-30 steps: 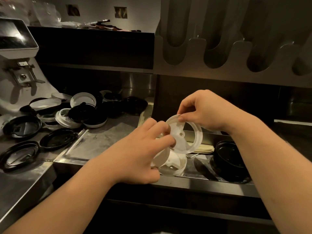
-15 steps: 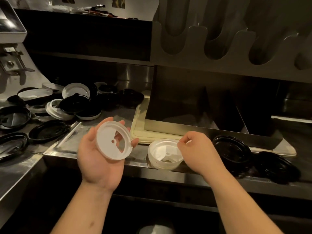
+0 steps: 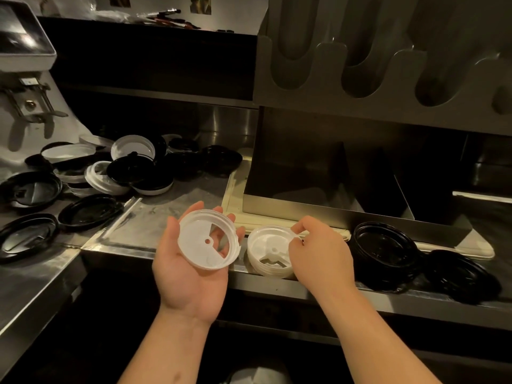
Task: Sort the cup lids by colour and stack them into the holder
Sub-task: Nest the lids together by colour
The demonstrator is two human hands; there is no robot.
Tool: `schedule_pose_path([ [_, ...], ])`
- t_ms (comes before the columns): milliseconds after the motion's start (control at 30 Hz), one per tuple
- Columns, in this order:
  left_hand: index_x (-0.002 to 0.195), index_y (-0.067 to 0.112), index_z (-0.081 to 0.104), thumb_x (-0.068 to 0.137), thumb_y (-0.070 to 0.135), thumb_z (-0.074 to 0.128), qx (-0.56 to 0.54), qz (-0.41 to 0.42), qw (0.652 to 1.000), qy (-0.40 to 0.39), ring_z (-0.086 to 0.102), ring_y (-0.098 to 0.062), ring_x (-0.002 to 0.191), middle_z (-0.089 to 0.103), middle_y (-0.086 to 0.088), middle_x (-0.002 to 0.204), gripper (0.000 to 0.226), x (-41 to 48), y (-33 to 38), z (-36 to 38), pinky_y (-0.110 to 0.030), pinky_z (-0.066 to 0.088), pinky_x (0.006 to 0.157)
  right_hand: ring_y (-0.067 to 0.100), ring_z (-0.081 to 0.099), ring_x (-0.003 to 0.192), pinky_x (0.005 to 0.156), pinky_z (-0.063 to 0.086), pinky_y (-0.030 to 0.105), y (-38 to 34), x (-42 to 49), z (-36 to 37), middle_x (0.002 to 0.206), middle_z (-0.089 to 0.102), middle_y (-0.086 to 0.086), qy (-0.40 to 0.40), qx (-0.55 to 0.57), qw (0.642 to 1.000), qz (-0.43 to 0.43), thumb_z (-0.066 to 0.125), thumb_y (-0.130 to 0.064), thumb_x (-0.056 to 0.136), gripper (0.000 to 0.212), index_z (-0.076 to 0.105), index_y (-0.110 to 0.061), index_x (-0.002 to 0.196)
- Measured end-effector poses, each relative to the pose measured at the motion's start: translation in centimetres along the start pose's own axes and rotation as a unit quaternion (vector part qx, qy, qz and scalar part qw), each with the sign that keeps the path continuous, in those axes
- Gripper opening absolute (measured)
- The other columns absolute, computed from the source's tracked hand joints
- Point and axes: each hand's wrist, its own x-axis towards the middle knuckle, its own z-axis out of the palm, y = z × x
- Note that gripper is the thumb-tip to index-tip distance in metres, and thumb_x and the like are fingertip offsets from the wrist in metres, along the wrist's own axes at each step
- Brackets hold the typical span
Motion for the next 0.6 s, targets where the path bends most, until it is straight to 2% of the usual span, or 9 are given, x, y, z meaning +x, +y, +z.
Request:
schedule_pose_path([
  [133,0.130,0.021,0.062,0.100,0.059,0.038,-0.013,-0.023,1.000,-0.009,0.064,-0.034,0.120,0.063,-0.016,0.134,0.055,-0.1,0.4,0.6,-0.048,0.057,0.084,0.003,0.053,0.064,0.052,0.033,0.017,0.2,0.3,-0.2,0.079,0.063,-0.010,0.009,-0.021,1.000,-0.018,0.053,-0.033,0.098,0.019,0.063,-0.033,0.113],
  [233,0.129,0.023,0.063,0.098,0.064,0.036,0.019,-0.039,0.999,-0.027,0.063,-0.036,0.121,0.063,-0.017,0.131,0.058,-0.2,1.1,1.2,-0.051,0.058,0.083,0.005,0.060,0.074,0.064,0.045,0.023,0.4,0.2,-1.0,0.082,0.064,-0.014,0.027,-0.030,0.998,-0.047,0.044,-0.055,0.099,0.036,0.064,-0.036,0.122],
  [300,0.127,0.016,0.064,0.094,0.066,0.043,0.034,-0.061,0.997,-0.034,0.061,-0.042,0.119,0.061,-0.022,0.132,0.063,-0.6,1.8,1.8,-0.058,0.056,0.087,0.000,0.055,0.065,0.062,0.041,0.021,0.2,0.1,-2.3,0.073,0.060,-0.015,0.044,0.008,0.996,-0.076,0.046,-0.052,0.100,0.032,0.062,-0.034,0.121],
  [367,0.127,0.009,0.063,0.086,0.053,0.058,0.051,-0.088,0.993,-0.060,0.058,-0.046,0.119,0.057,-0.025,0.133,0.060,-1.0,2.5,2.6,-0.063,0.054,0.089,0.002,0.054,0.057,0.061,0.039,0.018,-0.7,0.0,-3.8,0.064,0.057,-0.012,0.042,0.077,0.989,-0.121,0.053,-0.042,0.100,0.019,0.064,-0.033,0.112],
  [467,0.126,0.006,0.063,0.076,0.031,0.064,0.121,-0.135,0.977,-0.112,0.060,-0.047,0.117,0.056,-0.025,0.134,0.056,-1.0,3.1,4.0,-0.062,0.056,0.085,-0.005,0.059,0.080,0.068,0.042,0.013,-2.9,0.5,-5.7,0.084,0.065,-0.014,-0.024,0.166,0.972,-0.163,0.056,-0.036,0.100,0.013,0.066,-0.033,0.107],
  [533,0.127,0.006,0.063,0.084,0.038,0.060,0.157,-0.166,0.962,-0.151,0.065,-0.044,0.114,0.063,-0.024,0.131,0.055,-0.8,3.2,4.8,-0.060,0.058,0.082,0.000,0.061,0.086,0.070,0.044,0.013,-4.0,1.0,-6.2,0.091,0.067,-0.014,-0.076,0.177,0.966,-0.173,0.057,-0.036,0.100,0.013,0.068,-0.032,0.107],
  [600,0.126,0.007,0.065,0.092,0.051,0.049,0.190,-0.181,0.950,-0.167,0.068,-0.038,0.113,0.068,-0.021,0.125,0.058,-0.3,3.2,5.1,-0.057,0.059,0.081,0.004,0.062,0.079,0.068,0.045,0.014,-4.4,1.4,-6.3,0.085,0.067,-0.012,-0.089,0.166,0.964,-0.186,0.062,-0.033,0.098,0.009,0.069,-0.031,0.103],
])
